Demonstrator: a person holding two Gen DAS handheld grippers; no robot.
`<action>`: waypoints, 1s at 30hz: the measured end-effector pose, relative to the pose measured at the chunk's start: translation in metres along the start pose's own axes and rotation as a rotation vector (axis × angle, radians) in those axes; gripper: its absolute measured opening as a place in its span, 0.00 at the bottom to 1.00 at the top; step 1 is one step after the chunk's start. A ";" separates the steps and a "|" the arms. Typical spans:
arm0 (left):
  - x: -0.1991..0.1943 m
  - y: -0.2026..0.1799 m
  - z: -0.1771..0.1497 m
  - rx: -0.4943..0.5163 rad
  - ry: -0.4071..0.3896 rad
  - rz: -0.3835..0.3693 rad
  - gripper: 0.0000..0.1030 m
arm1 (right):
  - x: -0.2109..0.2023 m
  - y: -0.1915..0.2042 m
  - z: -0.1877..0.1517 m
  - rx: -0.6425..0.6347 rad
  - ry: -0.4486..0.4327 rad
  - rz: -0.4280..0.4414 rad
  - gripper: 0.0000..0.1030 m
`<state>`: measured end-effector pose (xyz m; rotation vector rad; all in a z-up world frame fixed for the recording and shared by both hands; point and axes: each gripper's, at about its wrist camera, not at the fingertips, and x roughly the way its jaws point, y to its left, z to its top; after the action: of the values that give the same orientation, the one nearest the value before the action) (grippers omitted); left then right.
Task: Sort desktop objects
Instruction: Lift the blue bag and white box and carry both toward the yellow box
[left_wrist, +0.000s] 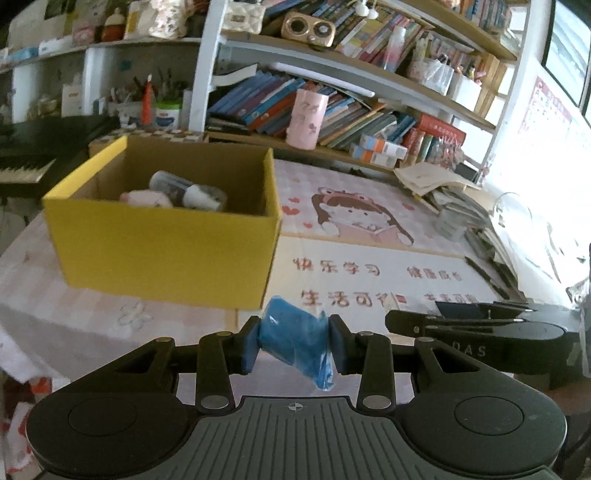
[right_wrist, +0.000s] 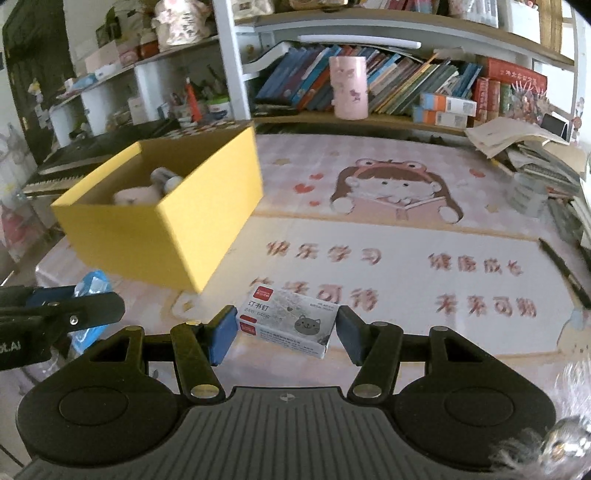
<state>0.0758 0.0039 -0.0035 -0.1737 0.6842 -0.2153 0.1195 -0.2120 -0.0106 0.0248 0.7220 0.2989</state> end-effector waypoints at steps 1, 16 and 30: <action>-0.004 0.003 -0.001 -0.003 0.000 0.000 0.36 | -0.003 0.005 -0.002 0.001 0.000 0.004 0.54; -0.054 0.037 -0.026 -0.071 -0.055 0.071 0.36 | -0.023 0.064 -0.017 -0.084 -0.010 0.087 0.54; -0.082 0.061 -0.034 -0.144 -0.114 0.172 0.35 | -0.020 0.108 -0.012 -0.185 -0.008 0.191 0.54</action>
<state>0.0005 0.0802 0.0069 -0.2619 0.5979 0.0087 0.0689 -0.1153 0.0068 -0.0811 0.6829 0.5469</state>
